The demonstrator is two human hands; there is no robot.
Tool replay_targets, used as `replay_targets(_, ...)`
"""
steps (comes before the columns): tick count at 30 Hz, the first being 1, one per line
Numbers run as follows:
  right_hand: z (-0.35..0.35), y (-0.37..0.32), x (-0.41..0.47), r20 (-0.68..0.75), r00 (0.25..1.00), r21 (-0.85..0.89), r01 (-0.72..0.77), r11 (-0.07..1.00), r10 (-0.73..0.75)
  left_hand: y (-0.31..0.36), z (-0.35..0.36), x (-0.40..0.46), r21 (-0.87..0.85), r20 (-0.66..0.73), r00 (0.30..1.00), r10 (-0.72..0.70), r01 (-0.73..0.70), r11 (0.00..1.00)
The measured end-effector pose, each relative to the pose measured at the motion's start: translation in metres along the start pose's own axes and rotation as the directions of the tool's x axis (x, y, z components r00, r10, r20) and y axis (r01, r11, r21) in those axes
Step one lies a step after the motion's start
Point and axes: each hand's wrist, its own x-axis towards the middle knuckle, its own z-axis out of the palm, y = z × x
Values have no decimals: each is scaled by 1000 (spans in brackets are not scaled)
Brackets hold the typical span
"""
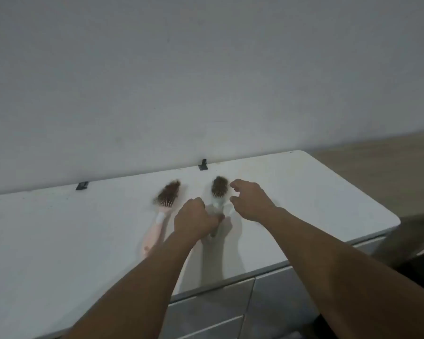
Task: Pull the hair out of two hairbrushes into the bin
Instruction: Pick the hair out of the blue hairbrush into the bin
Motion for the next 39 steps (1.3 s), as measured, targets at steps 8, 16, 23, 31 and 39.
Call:
replay_targets(8,21,14,-16,-161,972,407,-91,909,170,-2,16,-10,-137,-172,981,94,-118,983)
replay_targets(16,1,29,-91,-229,888,778,-79,624,399,15,13,-85,-414,-150,954,259,-298,860)
replay_targets(23,-17,47,-184,-339,797,855,39,518,500,18,34,-167,-562,-71,889,452,-410,718)
replay_targets(31,3,87,-292,-232,827,933,41,358,512,6,78,-236,-674,226,774,592,-315,669)
replay_targets(39,68,142,-343,-81,821,976,-50,212,566,-6,157,-271,-752,364,804,470,-44,658)
